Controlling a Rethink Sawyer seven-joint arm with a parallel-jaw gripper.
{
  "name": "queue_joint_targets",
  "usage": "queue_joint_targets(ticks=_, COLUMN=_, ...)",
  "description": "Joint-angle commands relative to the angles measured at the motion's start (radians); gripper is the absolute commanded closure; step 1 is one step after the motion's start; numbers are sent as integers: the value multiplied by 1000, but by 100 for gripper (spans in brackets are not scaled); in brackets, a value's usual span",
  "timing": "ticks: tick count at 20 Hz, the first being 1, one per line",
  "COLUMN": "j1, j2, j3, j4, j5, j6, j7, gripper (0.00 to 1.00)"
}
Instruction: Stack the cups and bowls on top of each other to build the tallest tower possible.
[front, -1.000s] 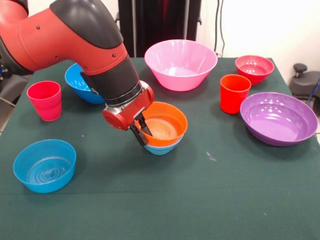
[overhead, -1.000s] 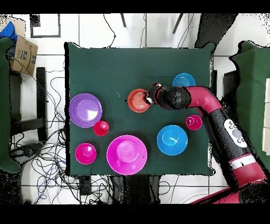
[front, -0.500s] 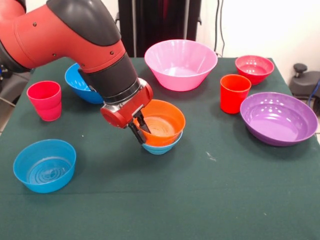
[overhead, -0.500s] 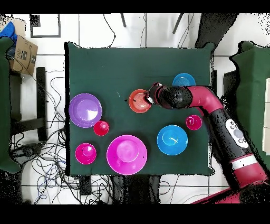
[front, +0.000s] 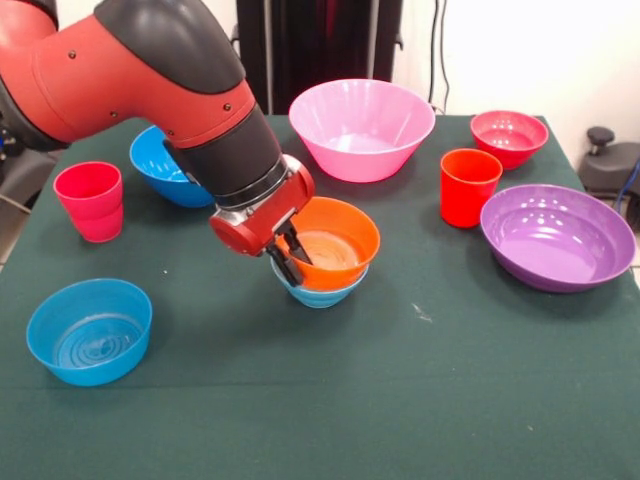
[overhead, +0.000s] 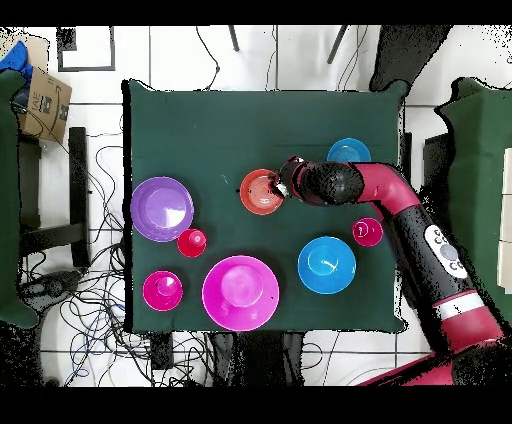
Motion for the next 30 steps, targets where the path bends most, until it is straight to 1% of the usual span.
queue_joint_targets(ticks=1, j1=59, j2=66, j3=-35, j4=-60, j5=14, j6=93, j7=-254, gripper=100)
queue_joint_targets(ticks=11, j1=52, j2=101, j3=-23, j4=-81, j5=27, j6=94, j7=-298, gripper=100)
queue_joint_targets(ticks=12, j1=61, j2=92, j3=-37, j4=-85, j5=27, j6=105, j7=-277, gripper=0)
queue_joint_targets(ticks=15, j1=46, j2=102, j3=-3, j4=-74, j5=50, j6=104, j7=-302, gripper=0)
queue_joint_targets(ticks=16, j1=57, j2=89, j3=-14, j4=-78, j5=42, j6=113, j7=-293, gripper=0)
queue_joint_targets(ticks=17, j1=61, j2=91, j3=-20, j4=-83, j5=37, j6=113, j7=-294, gripper=0)
queue_joint_targets(ticks=24, j1=57, j2=94, j3=-24, j4=-81, j5=30, j6=107, j7=-293, gripper=0)
queue_joint_targets(ticks=30, j1=69, j2=46, j3=-34, j4=-66, j5=35, j6=133, j7=-247, gripper=0)
